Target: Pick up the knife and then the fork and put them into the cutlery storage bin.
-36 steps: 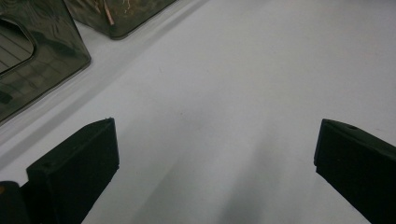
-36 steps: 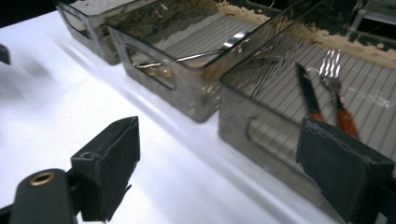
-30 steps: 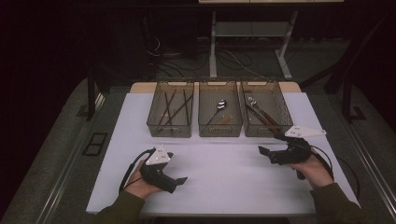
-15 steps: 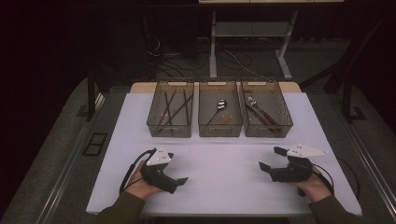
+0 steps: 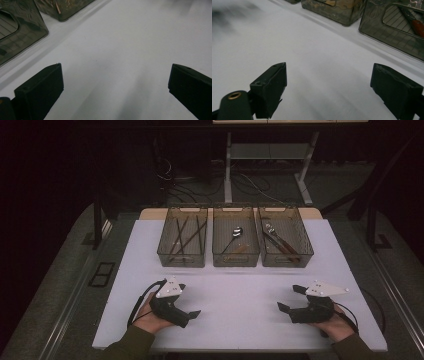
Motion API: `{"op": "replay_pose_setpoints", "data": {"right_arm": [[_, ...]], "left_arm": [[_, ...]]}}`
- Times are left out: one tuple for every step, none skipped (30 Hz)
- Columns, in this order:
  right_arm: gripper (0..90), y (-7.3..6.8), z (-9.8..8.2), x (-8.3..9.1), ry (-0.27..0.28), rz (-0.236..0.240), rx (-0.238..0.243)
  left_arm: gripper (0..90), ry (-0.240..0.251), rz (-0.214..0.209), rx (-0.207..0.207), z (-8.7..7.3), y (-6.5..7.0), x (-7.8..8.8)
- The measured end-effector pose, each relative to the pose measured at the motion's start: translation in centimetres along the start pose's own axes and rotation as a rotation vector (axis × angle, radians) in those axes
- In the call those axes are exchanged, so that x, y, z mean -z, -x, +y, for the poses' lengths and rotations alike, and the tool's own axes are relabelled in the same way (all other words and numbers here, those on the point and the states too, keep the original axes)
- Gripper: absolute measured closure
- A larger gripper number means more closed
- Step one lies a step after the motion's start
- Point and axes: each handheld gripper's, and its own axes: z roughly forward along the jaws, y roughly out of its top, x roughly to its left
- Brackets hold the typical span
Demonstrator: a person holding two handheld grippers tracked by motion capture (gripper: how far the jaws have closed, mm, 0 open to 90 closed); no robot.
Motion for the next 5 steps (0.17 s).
{"op": "replay_pose_setpoints", "data": {"right_arm": [[13.8,-0.01,-0.03,-0.06,-0.007,0.003,0.0],[13.8,-0.07,-0.06,-0.14,-0.014,0.003,-0.001],[13.8,-0.1,-0.06,-0.23,-0.017,0.003,0.002],[13.8,-0.17,-0.03,-0.27,-0.019,0.006,0.003],[13.6,-0.22,-0.02,-0.31,-0.021,0.011,0.006]], "left_arm": [[0.0,0.0,0.001,-0.005,-0.01,-0.04,0.04],[0.0,0.0,0.001,-0.005,-0.03,-0.05,0.04],[0.0,-0.001,0.001,-0.004,-0.04,-0.06,0.04],[0.0,0.001,0.002,-0.001,-0.06,-0.08,0.02],[0.0,-0.002,0.003,-0.003,-0.07,-0.13,0.06]]}}
